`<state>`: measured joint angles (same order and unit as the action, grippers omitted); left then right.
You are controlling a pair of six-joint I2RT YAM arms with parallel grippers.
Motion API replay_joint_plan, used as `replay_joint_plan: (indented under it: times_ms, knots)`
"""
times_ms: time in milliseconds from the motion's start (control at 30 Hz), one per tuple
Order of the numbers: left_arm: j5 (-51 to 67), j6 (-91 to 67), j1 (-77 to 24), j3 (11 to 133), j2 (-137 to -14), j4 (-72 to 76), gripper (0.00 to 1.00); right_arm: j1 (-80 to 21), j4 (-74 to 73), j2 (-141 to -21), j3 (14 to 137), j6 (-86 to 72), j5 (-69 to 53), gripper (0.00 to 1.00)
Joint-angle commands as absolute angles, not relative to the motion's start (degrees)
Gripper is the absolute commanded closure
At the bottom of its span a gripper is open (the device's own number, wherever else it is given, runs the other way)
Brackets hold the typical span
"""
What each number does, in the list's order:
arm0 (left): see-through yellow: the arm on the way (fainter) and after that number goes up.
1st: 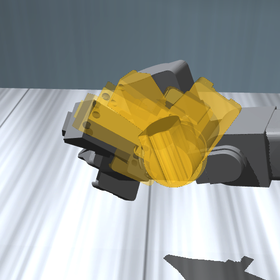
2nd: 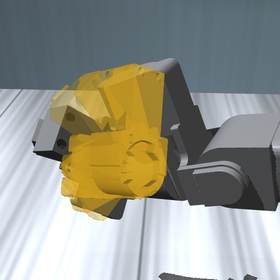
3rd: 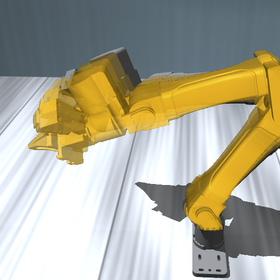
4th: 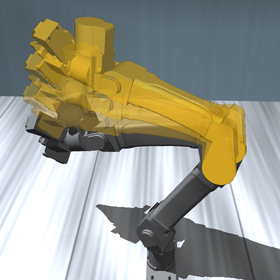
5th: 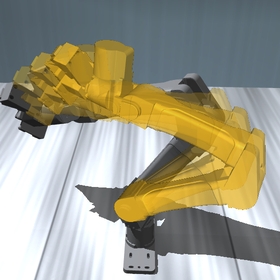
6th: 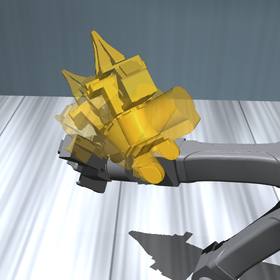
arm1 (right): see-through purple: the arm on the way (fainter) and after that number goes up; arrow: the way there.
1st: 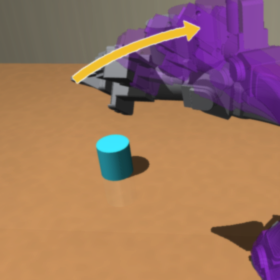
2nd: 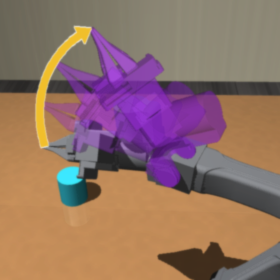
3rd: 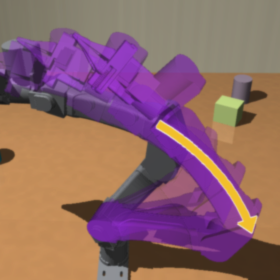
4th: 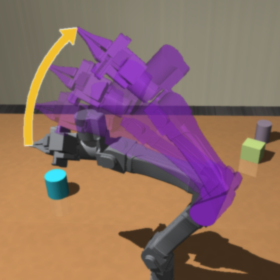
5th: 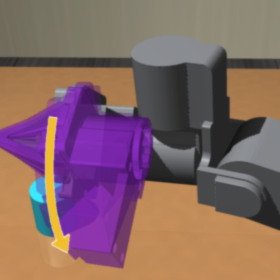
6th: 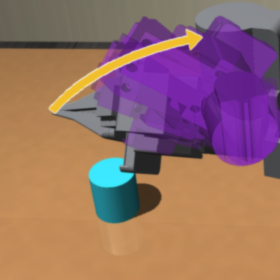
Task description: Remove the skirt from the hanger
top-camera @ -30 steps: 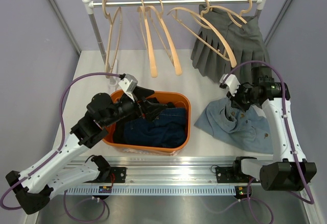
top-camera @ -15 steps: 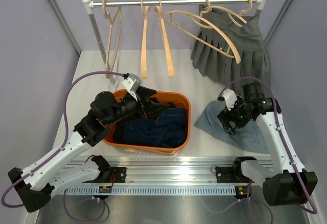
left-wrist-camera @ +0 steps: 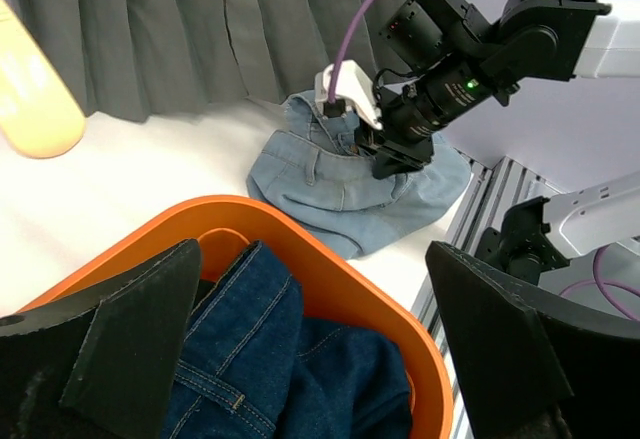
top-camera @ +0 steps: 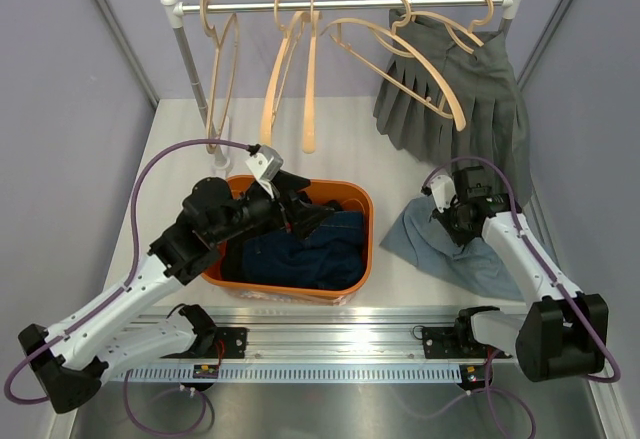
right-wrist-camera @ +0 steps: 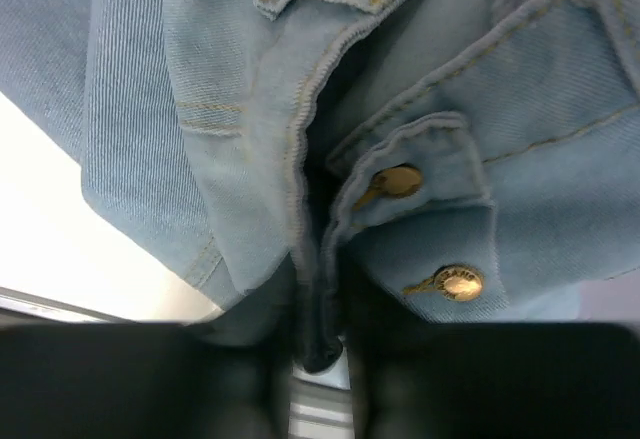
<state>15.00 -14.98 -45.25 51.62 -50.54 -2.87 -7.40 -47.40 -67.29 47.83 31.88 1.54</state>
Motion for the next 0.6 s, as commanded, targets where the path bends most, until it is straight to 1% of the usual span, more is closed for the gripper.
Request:
replay_joint_plan:
  times_ms: [0,33,67,100,167,200,233,300,333,400,433,500,533,567]
  knots:
    - [18.62,-14.33,-45.09,51.25,-48.96,1.93,0.01,-7.65,-43.94,-65.83,50.88,29.36,0.55,0.84]
    - [19.15,-14.59,-45.09,50.98,-49.04,2.63,0.01,-7.73,-44.64,-65.48,52.54,29.36,-0.78,1.00]
    - [20.55,-14.76,-45.09,50.72,-49.04,4.38,0.01,-7.65,-46.56,-64.35,53.52,29.18,-2.62,1.00]
    - [21.00,-14.85,-45.35,50.45,-49.13,5.18,0.01,-7.73,-48.06,-63.55,55.00,29.53,-6.99,1.00]
    - [21.18,-13.89,-46.14,50.45,-49.57,6.50,0.01,-7.47,-55.06,-60.31,61.41,33.11,-13.32,1.00]
    - [21.01,-12.84,-47.45,50.80,-49.74,6.50,0.01,-7.12,-57.37,-59.16,64.13,34.96,-21.19,1.00]
    - [20.83,-10.31,-48.42,51.76,-50.70,6.42,0.01,-6.68,-59.13,-56.71,69.38,36.20,-24.40,1.00]
    - [20.57,-7.48,-51.31,53.17,-52.02,5.80,0.01,-6.68,-63.27,-55.11,74.85,39.45,-32.56,1.00]
    - [20.57,-4.95,-52.11,53.87,-53.60,5.63,0.01,-6.77,-64.41,-54.76,80.45,39.98,-34.78,1.00]
    - [20.65,-2.91,-53.61,55.89,-55.36,5.71,0.01,-6.68,-67.40,-55.63,86.10,39.64,-40.05,1.00]
    - [20.57,-1.51,-54.57,56.51,-56.15,5.97,0.01,-6.68,-68.63,-57.46,91.96,39.20,-41.64,1.00]
    - [19.95,-0.53,-55.45,58.27,-58.27,7.11,0.01,-6.77,-72.06,-59.49,97.62,37.62,-46.81,1.00]
    - [19.60,0.78,-55.81,58.79,-58.88,7.73,0.01,-6.77,-72.94,-61.33,102.43,36.92,-48.50,1.00]
    - [19.16,1.66,-56.07,59.23,-59.41,9.30,0.01,-6.77,-73.38,-61.96,104.22,34.83,-50.26,1.00]
